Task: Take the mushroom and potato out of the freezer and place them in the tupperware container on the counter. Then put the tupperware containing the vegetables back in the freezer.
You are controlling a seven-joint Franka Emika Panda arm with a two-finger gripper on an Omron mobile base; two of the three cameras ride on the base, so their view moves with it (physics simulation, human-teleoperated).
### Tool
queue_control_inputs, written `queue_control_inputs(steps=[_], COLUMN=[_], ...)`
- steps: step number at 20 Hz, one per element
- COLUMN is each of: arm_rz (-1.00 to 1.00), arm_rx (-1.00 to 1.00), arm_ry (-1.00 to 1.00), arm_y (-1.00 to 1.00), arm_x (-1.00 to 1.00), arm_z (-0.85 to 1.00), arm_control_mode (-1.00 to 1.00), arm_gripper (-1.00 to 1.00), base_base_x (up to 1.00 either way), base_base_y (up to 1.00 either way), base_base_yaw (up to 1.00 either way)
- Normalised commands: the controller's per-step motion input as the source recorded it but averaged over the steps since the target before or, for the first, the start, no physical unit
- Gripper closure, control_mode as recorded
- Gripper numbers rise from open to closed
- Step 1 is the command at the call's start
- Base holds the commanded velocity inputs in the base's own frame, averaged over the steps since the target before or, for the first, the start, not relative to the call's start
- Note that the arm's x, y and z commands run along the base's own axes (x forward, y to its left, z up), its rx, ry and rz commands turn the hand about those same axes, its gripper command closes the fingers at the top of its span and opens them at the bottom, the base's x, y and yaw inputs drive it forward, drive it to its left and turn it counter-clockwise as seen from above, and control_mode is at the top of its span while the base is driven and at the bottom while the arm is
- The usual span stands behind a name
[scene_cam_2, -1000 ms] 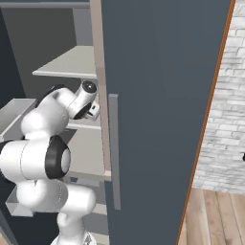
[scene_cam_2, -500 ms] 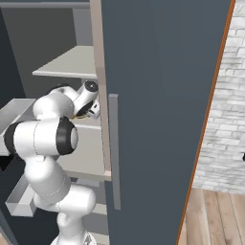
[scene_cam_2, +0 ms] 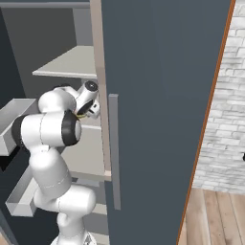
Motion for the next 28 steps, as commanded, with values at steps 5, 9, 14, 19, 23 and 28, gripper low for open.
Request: queue_control_inputs(steps=[5, 9, 14, 19, 23, 28], arm_rz=[-0.01, -0.02, -0.04, -0.07, -0.10, -0.13], arm_rx=[0.00, 0.00, 0.00, 0.00, 0.01, 0.02], arm_ry=[0.01, 0.03, 0.01, 0.00, 0.00, 0.00], arm_y=[0.10, 0.08, 0.11, -0.01, -0.17, -0.24], arm_x=[0.07, 0.00, 0.00, 0.00, -0.09, -0.18], arm_z=[-0.21, -0.26, -0.24, -0.03, 0.00, 0.01], arm_control_mode=[-1.00, -1.00, -1.00, -1.00, -1.00, -1.00], arm_gripper=[-1.00, -1.00, 1.00, 1.00, 1.00, 1.00], base_base_x=[0.00, 0.00, 0.00, 0.00, 0.00, 0.00], base_base_y=[0.00, 0.00, 0.00, 0.00, 0.00, 0.00], base_base_yaw=[0.00, 0.00, 0.00, 0.00, 0.00, 0.00])
